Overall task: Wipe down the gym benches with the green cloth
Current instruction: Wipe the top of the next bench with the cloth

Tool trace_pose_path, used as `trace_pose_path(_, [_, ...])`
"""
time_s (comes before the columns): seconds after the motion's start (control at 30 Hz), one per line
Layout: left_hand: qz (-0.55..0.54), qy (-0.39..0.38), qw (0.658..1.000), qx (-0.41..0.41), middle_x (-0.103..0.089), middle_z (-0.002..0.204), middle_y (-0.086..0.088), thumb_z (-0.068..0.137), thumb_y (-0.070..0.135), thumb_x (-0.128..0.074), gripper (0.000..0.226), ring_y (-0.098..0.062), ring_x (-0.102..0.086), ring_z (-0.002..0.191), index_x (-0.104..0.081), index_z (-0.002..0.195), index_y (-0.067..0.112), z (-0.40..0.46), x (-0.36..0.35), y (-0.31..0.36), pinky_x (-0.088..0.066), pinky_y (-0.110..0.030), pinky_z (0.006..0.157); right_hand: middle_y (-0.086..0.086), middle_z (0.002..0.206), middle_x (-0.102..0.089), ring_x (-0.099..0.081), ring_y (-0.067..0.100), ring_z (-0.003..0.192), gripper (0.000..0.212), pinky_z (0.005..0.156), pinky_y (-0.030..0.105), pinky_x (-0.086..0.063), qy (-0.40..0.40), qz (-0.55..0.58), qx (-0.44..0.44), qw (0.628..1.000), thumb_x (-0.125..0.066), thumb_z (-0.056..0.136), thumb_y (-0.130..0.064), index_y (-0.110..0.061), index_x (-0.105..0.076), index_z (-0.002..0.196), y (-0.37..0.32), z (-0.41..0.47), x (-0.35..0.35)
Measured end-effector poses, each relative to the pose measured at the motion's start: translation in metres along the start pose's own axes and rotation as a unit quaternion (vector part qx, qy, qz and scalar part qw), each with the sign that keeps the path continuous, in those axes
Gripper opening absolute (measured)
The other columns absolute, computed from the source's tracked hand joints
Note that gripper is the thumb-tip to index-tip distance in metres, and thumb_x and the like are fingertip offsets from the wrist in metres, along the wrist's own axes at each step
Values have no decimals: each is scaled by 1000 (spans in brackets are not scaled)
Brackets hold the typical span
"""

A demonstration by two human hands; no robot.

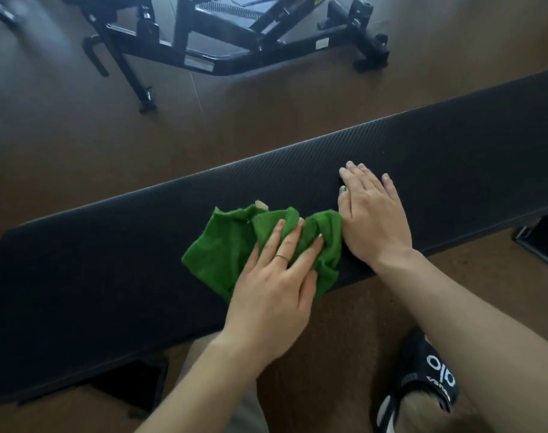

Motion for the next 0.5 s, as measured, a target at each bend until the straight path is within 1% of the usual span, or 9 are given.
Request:
trace_pose_path(0.07, [-6, -6, 1000, -15, -14, 170, 11, 108, 43, -27, 51, -10, 1, 158, -31, 158, 38, 5, -2, -5, -9, -36, 127, 3, 165, -37, -26, 16, 156, 60, 129, 44, -12, 14, -3, 1, 1000, -20, 105, -34, -13, -43, 156, 0, 0, 0])
trace_pose_path(0.13, [-12, 1, 1000, -19, -14, 170, 12, 109, 41, -28, 49, -9, -1, 158, -32, 158, 37, 42, 2, -11, -4, -33, 126, 3, 163, -40, -29, 17, 155, 60, 128, 45, -16, 22, -9, 5, 1000, -19, 105, -34, -12, -45, 155, 1, 0, -2])
trace_pose_path(0.17, [-12, 6, 1000, -12, -14, 170, 12, 110, 40, -30, 49, -10, -3, 158, -32, 158, 36, 67, 3, -16, -3, -33, 125, 3, 163, -41, -30, 16, 154, 60, 128, 46, -17, 27, -8, 5, 1000, -19, 105, -34, -12, -46, 154, 1, 1, -2])
trace_pose_path(0.23, [-11, 13, 1000, 20, -15, 171, 10, 110, 38, -31, 49, -14, -6, 158, -31, 159, 37, 122, 6, -29, -7, -38, 127, 3, 161, -44, -32, 15, 153, 60, 128, 45, -18, 34, 0, -1, 999, -20, 104, -34, -12, -48, 153, 2, 3, -1])
trace_pose_path(0.27, [-11, 7, 999, 37, -15, 171, 9, 110, 39, -30, 50, -15, -6, 159, -29, 160, 38, 148, 7, -36, -8, -39, 128, 3, 160, -45, -33, 15, 153, 59, 128, 44, -18, 38, 4, -4, 999, -21, 104, -34, -12, -49, 153, 2, 4, 0])
trace_pose_path(0.33, [-13, -33, 998, 58, -10, 172, 8, 110, 42, -26, 51, -17, -3, 159, -23, 161, 42, 182, 7, -45, -6, -40, 127, 3, 160, -46, -34, 15, 152, 56, 128, 41, -18, 46, 15, -10, 999, -24, 107, -32, -12, -47, 153, 3, 3, 3])
trace_pose_path(0.4, [-4, -51, 996, 67, -6, 173, 7, 110, 44, -24, 52, -18, 1, 159, -18, 161, 43, 183, 8, -48, -4, -42, 127, 5, 161, -44, -33, 16, 153, 52, 129, 38, -16, 47, 30, -21, 998, -29, 109, -29, -11, -44, 155, 6, 2, 7])
trace_pose_path(0.5, [3, -46, 997, 56, -1, 172, 9, 109, 45, -25, 54, -16, 6, 159, -16, 162, 41, 123, 5, -36, -2, -43, 128, 8, 163, -40, -30, 19, 154, 50, 129, 37, -14, 27, 25, -16, 999, -33, 110, -26, -9, -43, 156, 7, 4, 6])
Point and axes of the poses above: each hand's wrist, its own z-axis towards the middle knuckle, its own x-axis out of the back of the hand, y = z × x, the point moved 9 cm from there along z, towards the middle knuckle
